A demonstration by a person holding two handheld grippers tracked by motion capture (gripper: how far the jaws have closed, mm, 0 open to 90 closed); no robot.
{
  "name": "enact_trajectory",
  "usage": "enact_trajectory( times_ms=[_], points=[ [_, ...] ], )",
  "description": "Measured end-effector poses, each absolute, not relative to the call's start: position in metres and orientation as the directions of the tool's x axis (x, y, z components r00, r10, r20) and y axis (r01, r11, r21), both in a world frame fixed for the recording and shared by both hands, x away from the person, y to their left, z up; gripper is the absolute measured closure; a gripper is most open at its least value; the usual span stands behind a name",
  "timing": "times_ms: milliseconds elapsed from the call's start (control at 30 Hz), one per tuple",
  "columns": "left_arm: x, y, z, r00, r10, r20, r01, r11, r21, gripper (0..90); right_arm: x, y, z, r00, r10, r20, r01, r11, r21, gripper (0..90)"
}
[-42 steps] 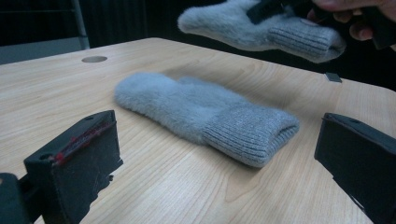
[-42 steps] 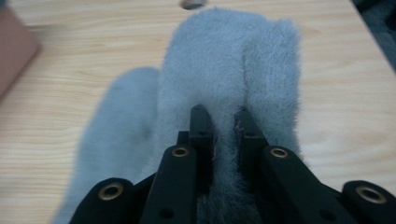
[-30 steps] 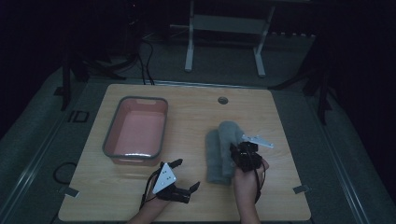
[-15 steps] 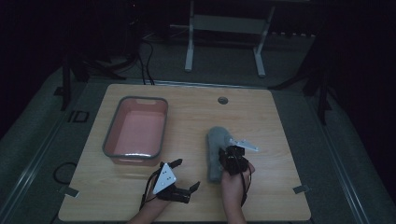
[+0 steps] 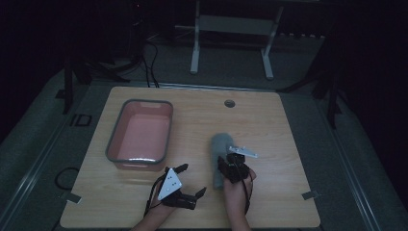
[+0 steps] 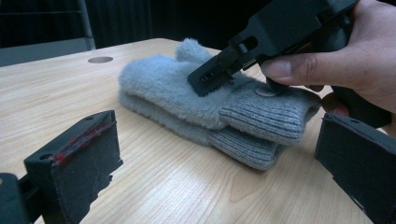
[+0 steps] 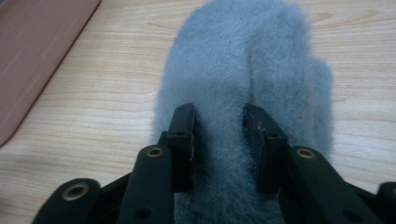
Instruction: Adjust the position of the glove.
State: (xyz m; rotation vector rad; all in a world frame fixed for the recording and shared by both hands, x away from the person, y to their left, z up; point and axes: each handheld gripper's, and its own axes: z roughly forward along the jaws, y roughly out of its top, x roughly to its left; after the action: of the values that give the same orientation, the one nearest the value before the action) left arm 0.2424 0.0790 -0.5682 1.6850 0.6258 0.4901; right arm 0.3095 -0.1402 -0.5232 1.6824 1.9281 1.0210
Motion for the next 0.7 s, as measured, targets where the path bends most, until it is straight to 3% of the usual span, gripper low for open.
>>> enact_trajectory(
  times_ms=[200,333,367,500,700],
  points=[
    [0.243,0.079,-0.568,0.767,0.641,-0.020,0.143,-0.140,0.980,0.4,0.308,-0.154,-0.499,-0.265,0.940,0.215,0.643,0.007,0.766,50.6],
    [0.243,0.079,-0.568,0.763,0.647,-0.016,0.142,-0.143,0.979,0.4,0.317,-0.166,-0.484,-0.323,0.928,0.187,0.616,0.056,0.786,42.5],
    [0.242,0.079,-0.568,0.762,0.648,-0.015,0.142,-0.144,0.979,0.4,0.320,-0.169,-0.484,-0.339,0.924,0.176,0.612,0.074,0.787,37.1],
    [0.243,0.079,-0.568,0.746,0.665,-0.029,0.154,-0.130,0.979,0.4,0.332,-0.182,-0.490,-0.380,0.900,0.211,0.642,0.093,0.761,29.0],
    [0.243,0.078,-0.568,0.753,0.658,-0.022,0.150,-0.138,0.979,0.4,0.340,-0.202,-0.499,-0.454,0.865,0.212,0.661,0.167,0.732,25.2]
  ],
)
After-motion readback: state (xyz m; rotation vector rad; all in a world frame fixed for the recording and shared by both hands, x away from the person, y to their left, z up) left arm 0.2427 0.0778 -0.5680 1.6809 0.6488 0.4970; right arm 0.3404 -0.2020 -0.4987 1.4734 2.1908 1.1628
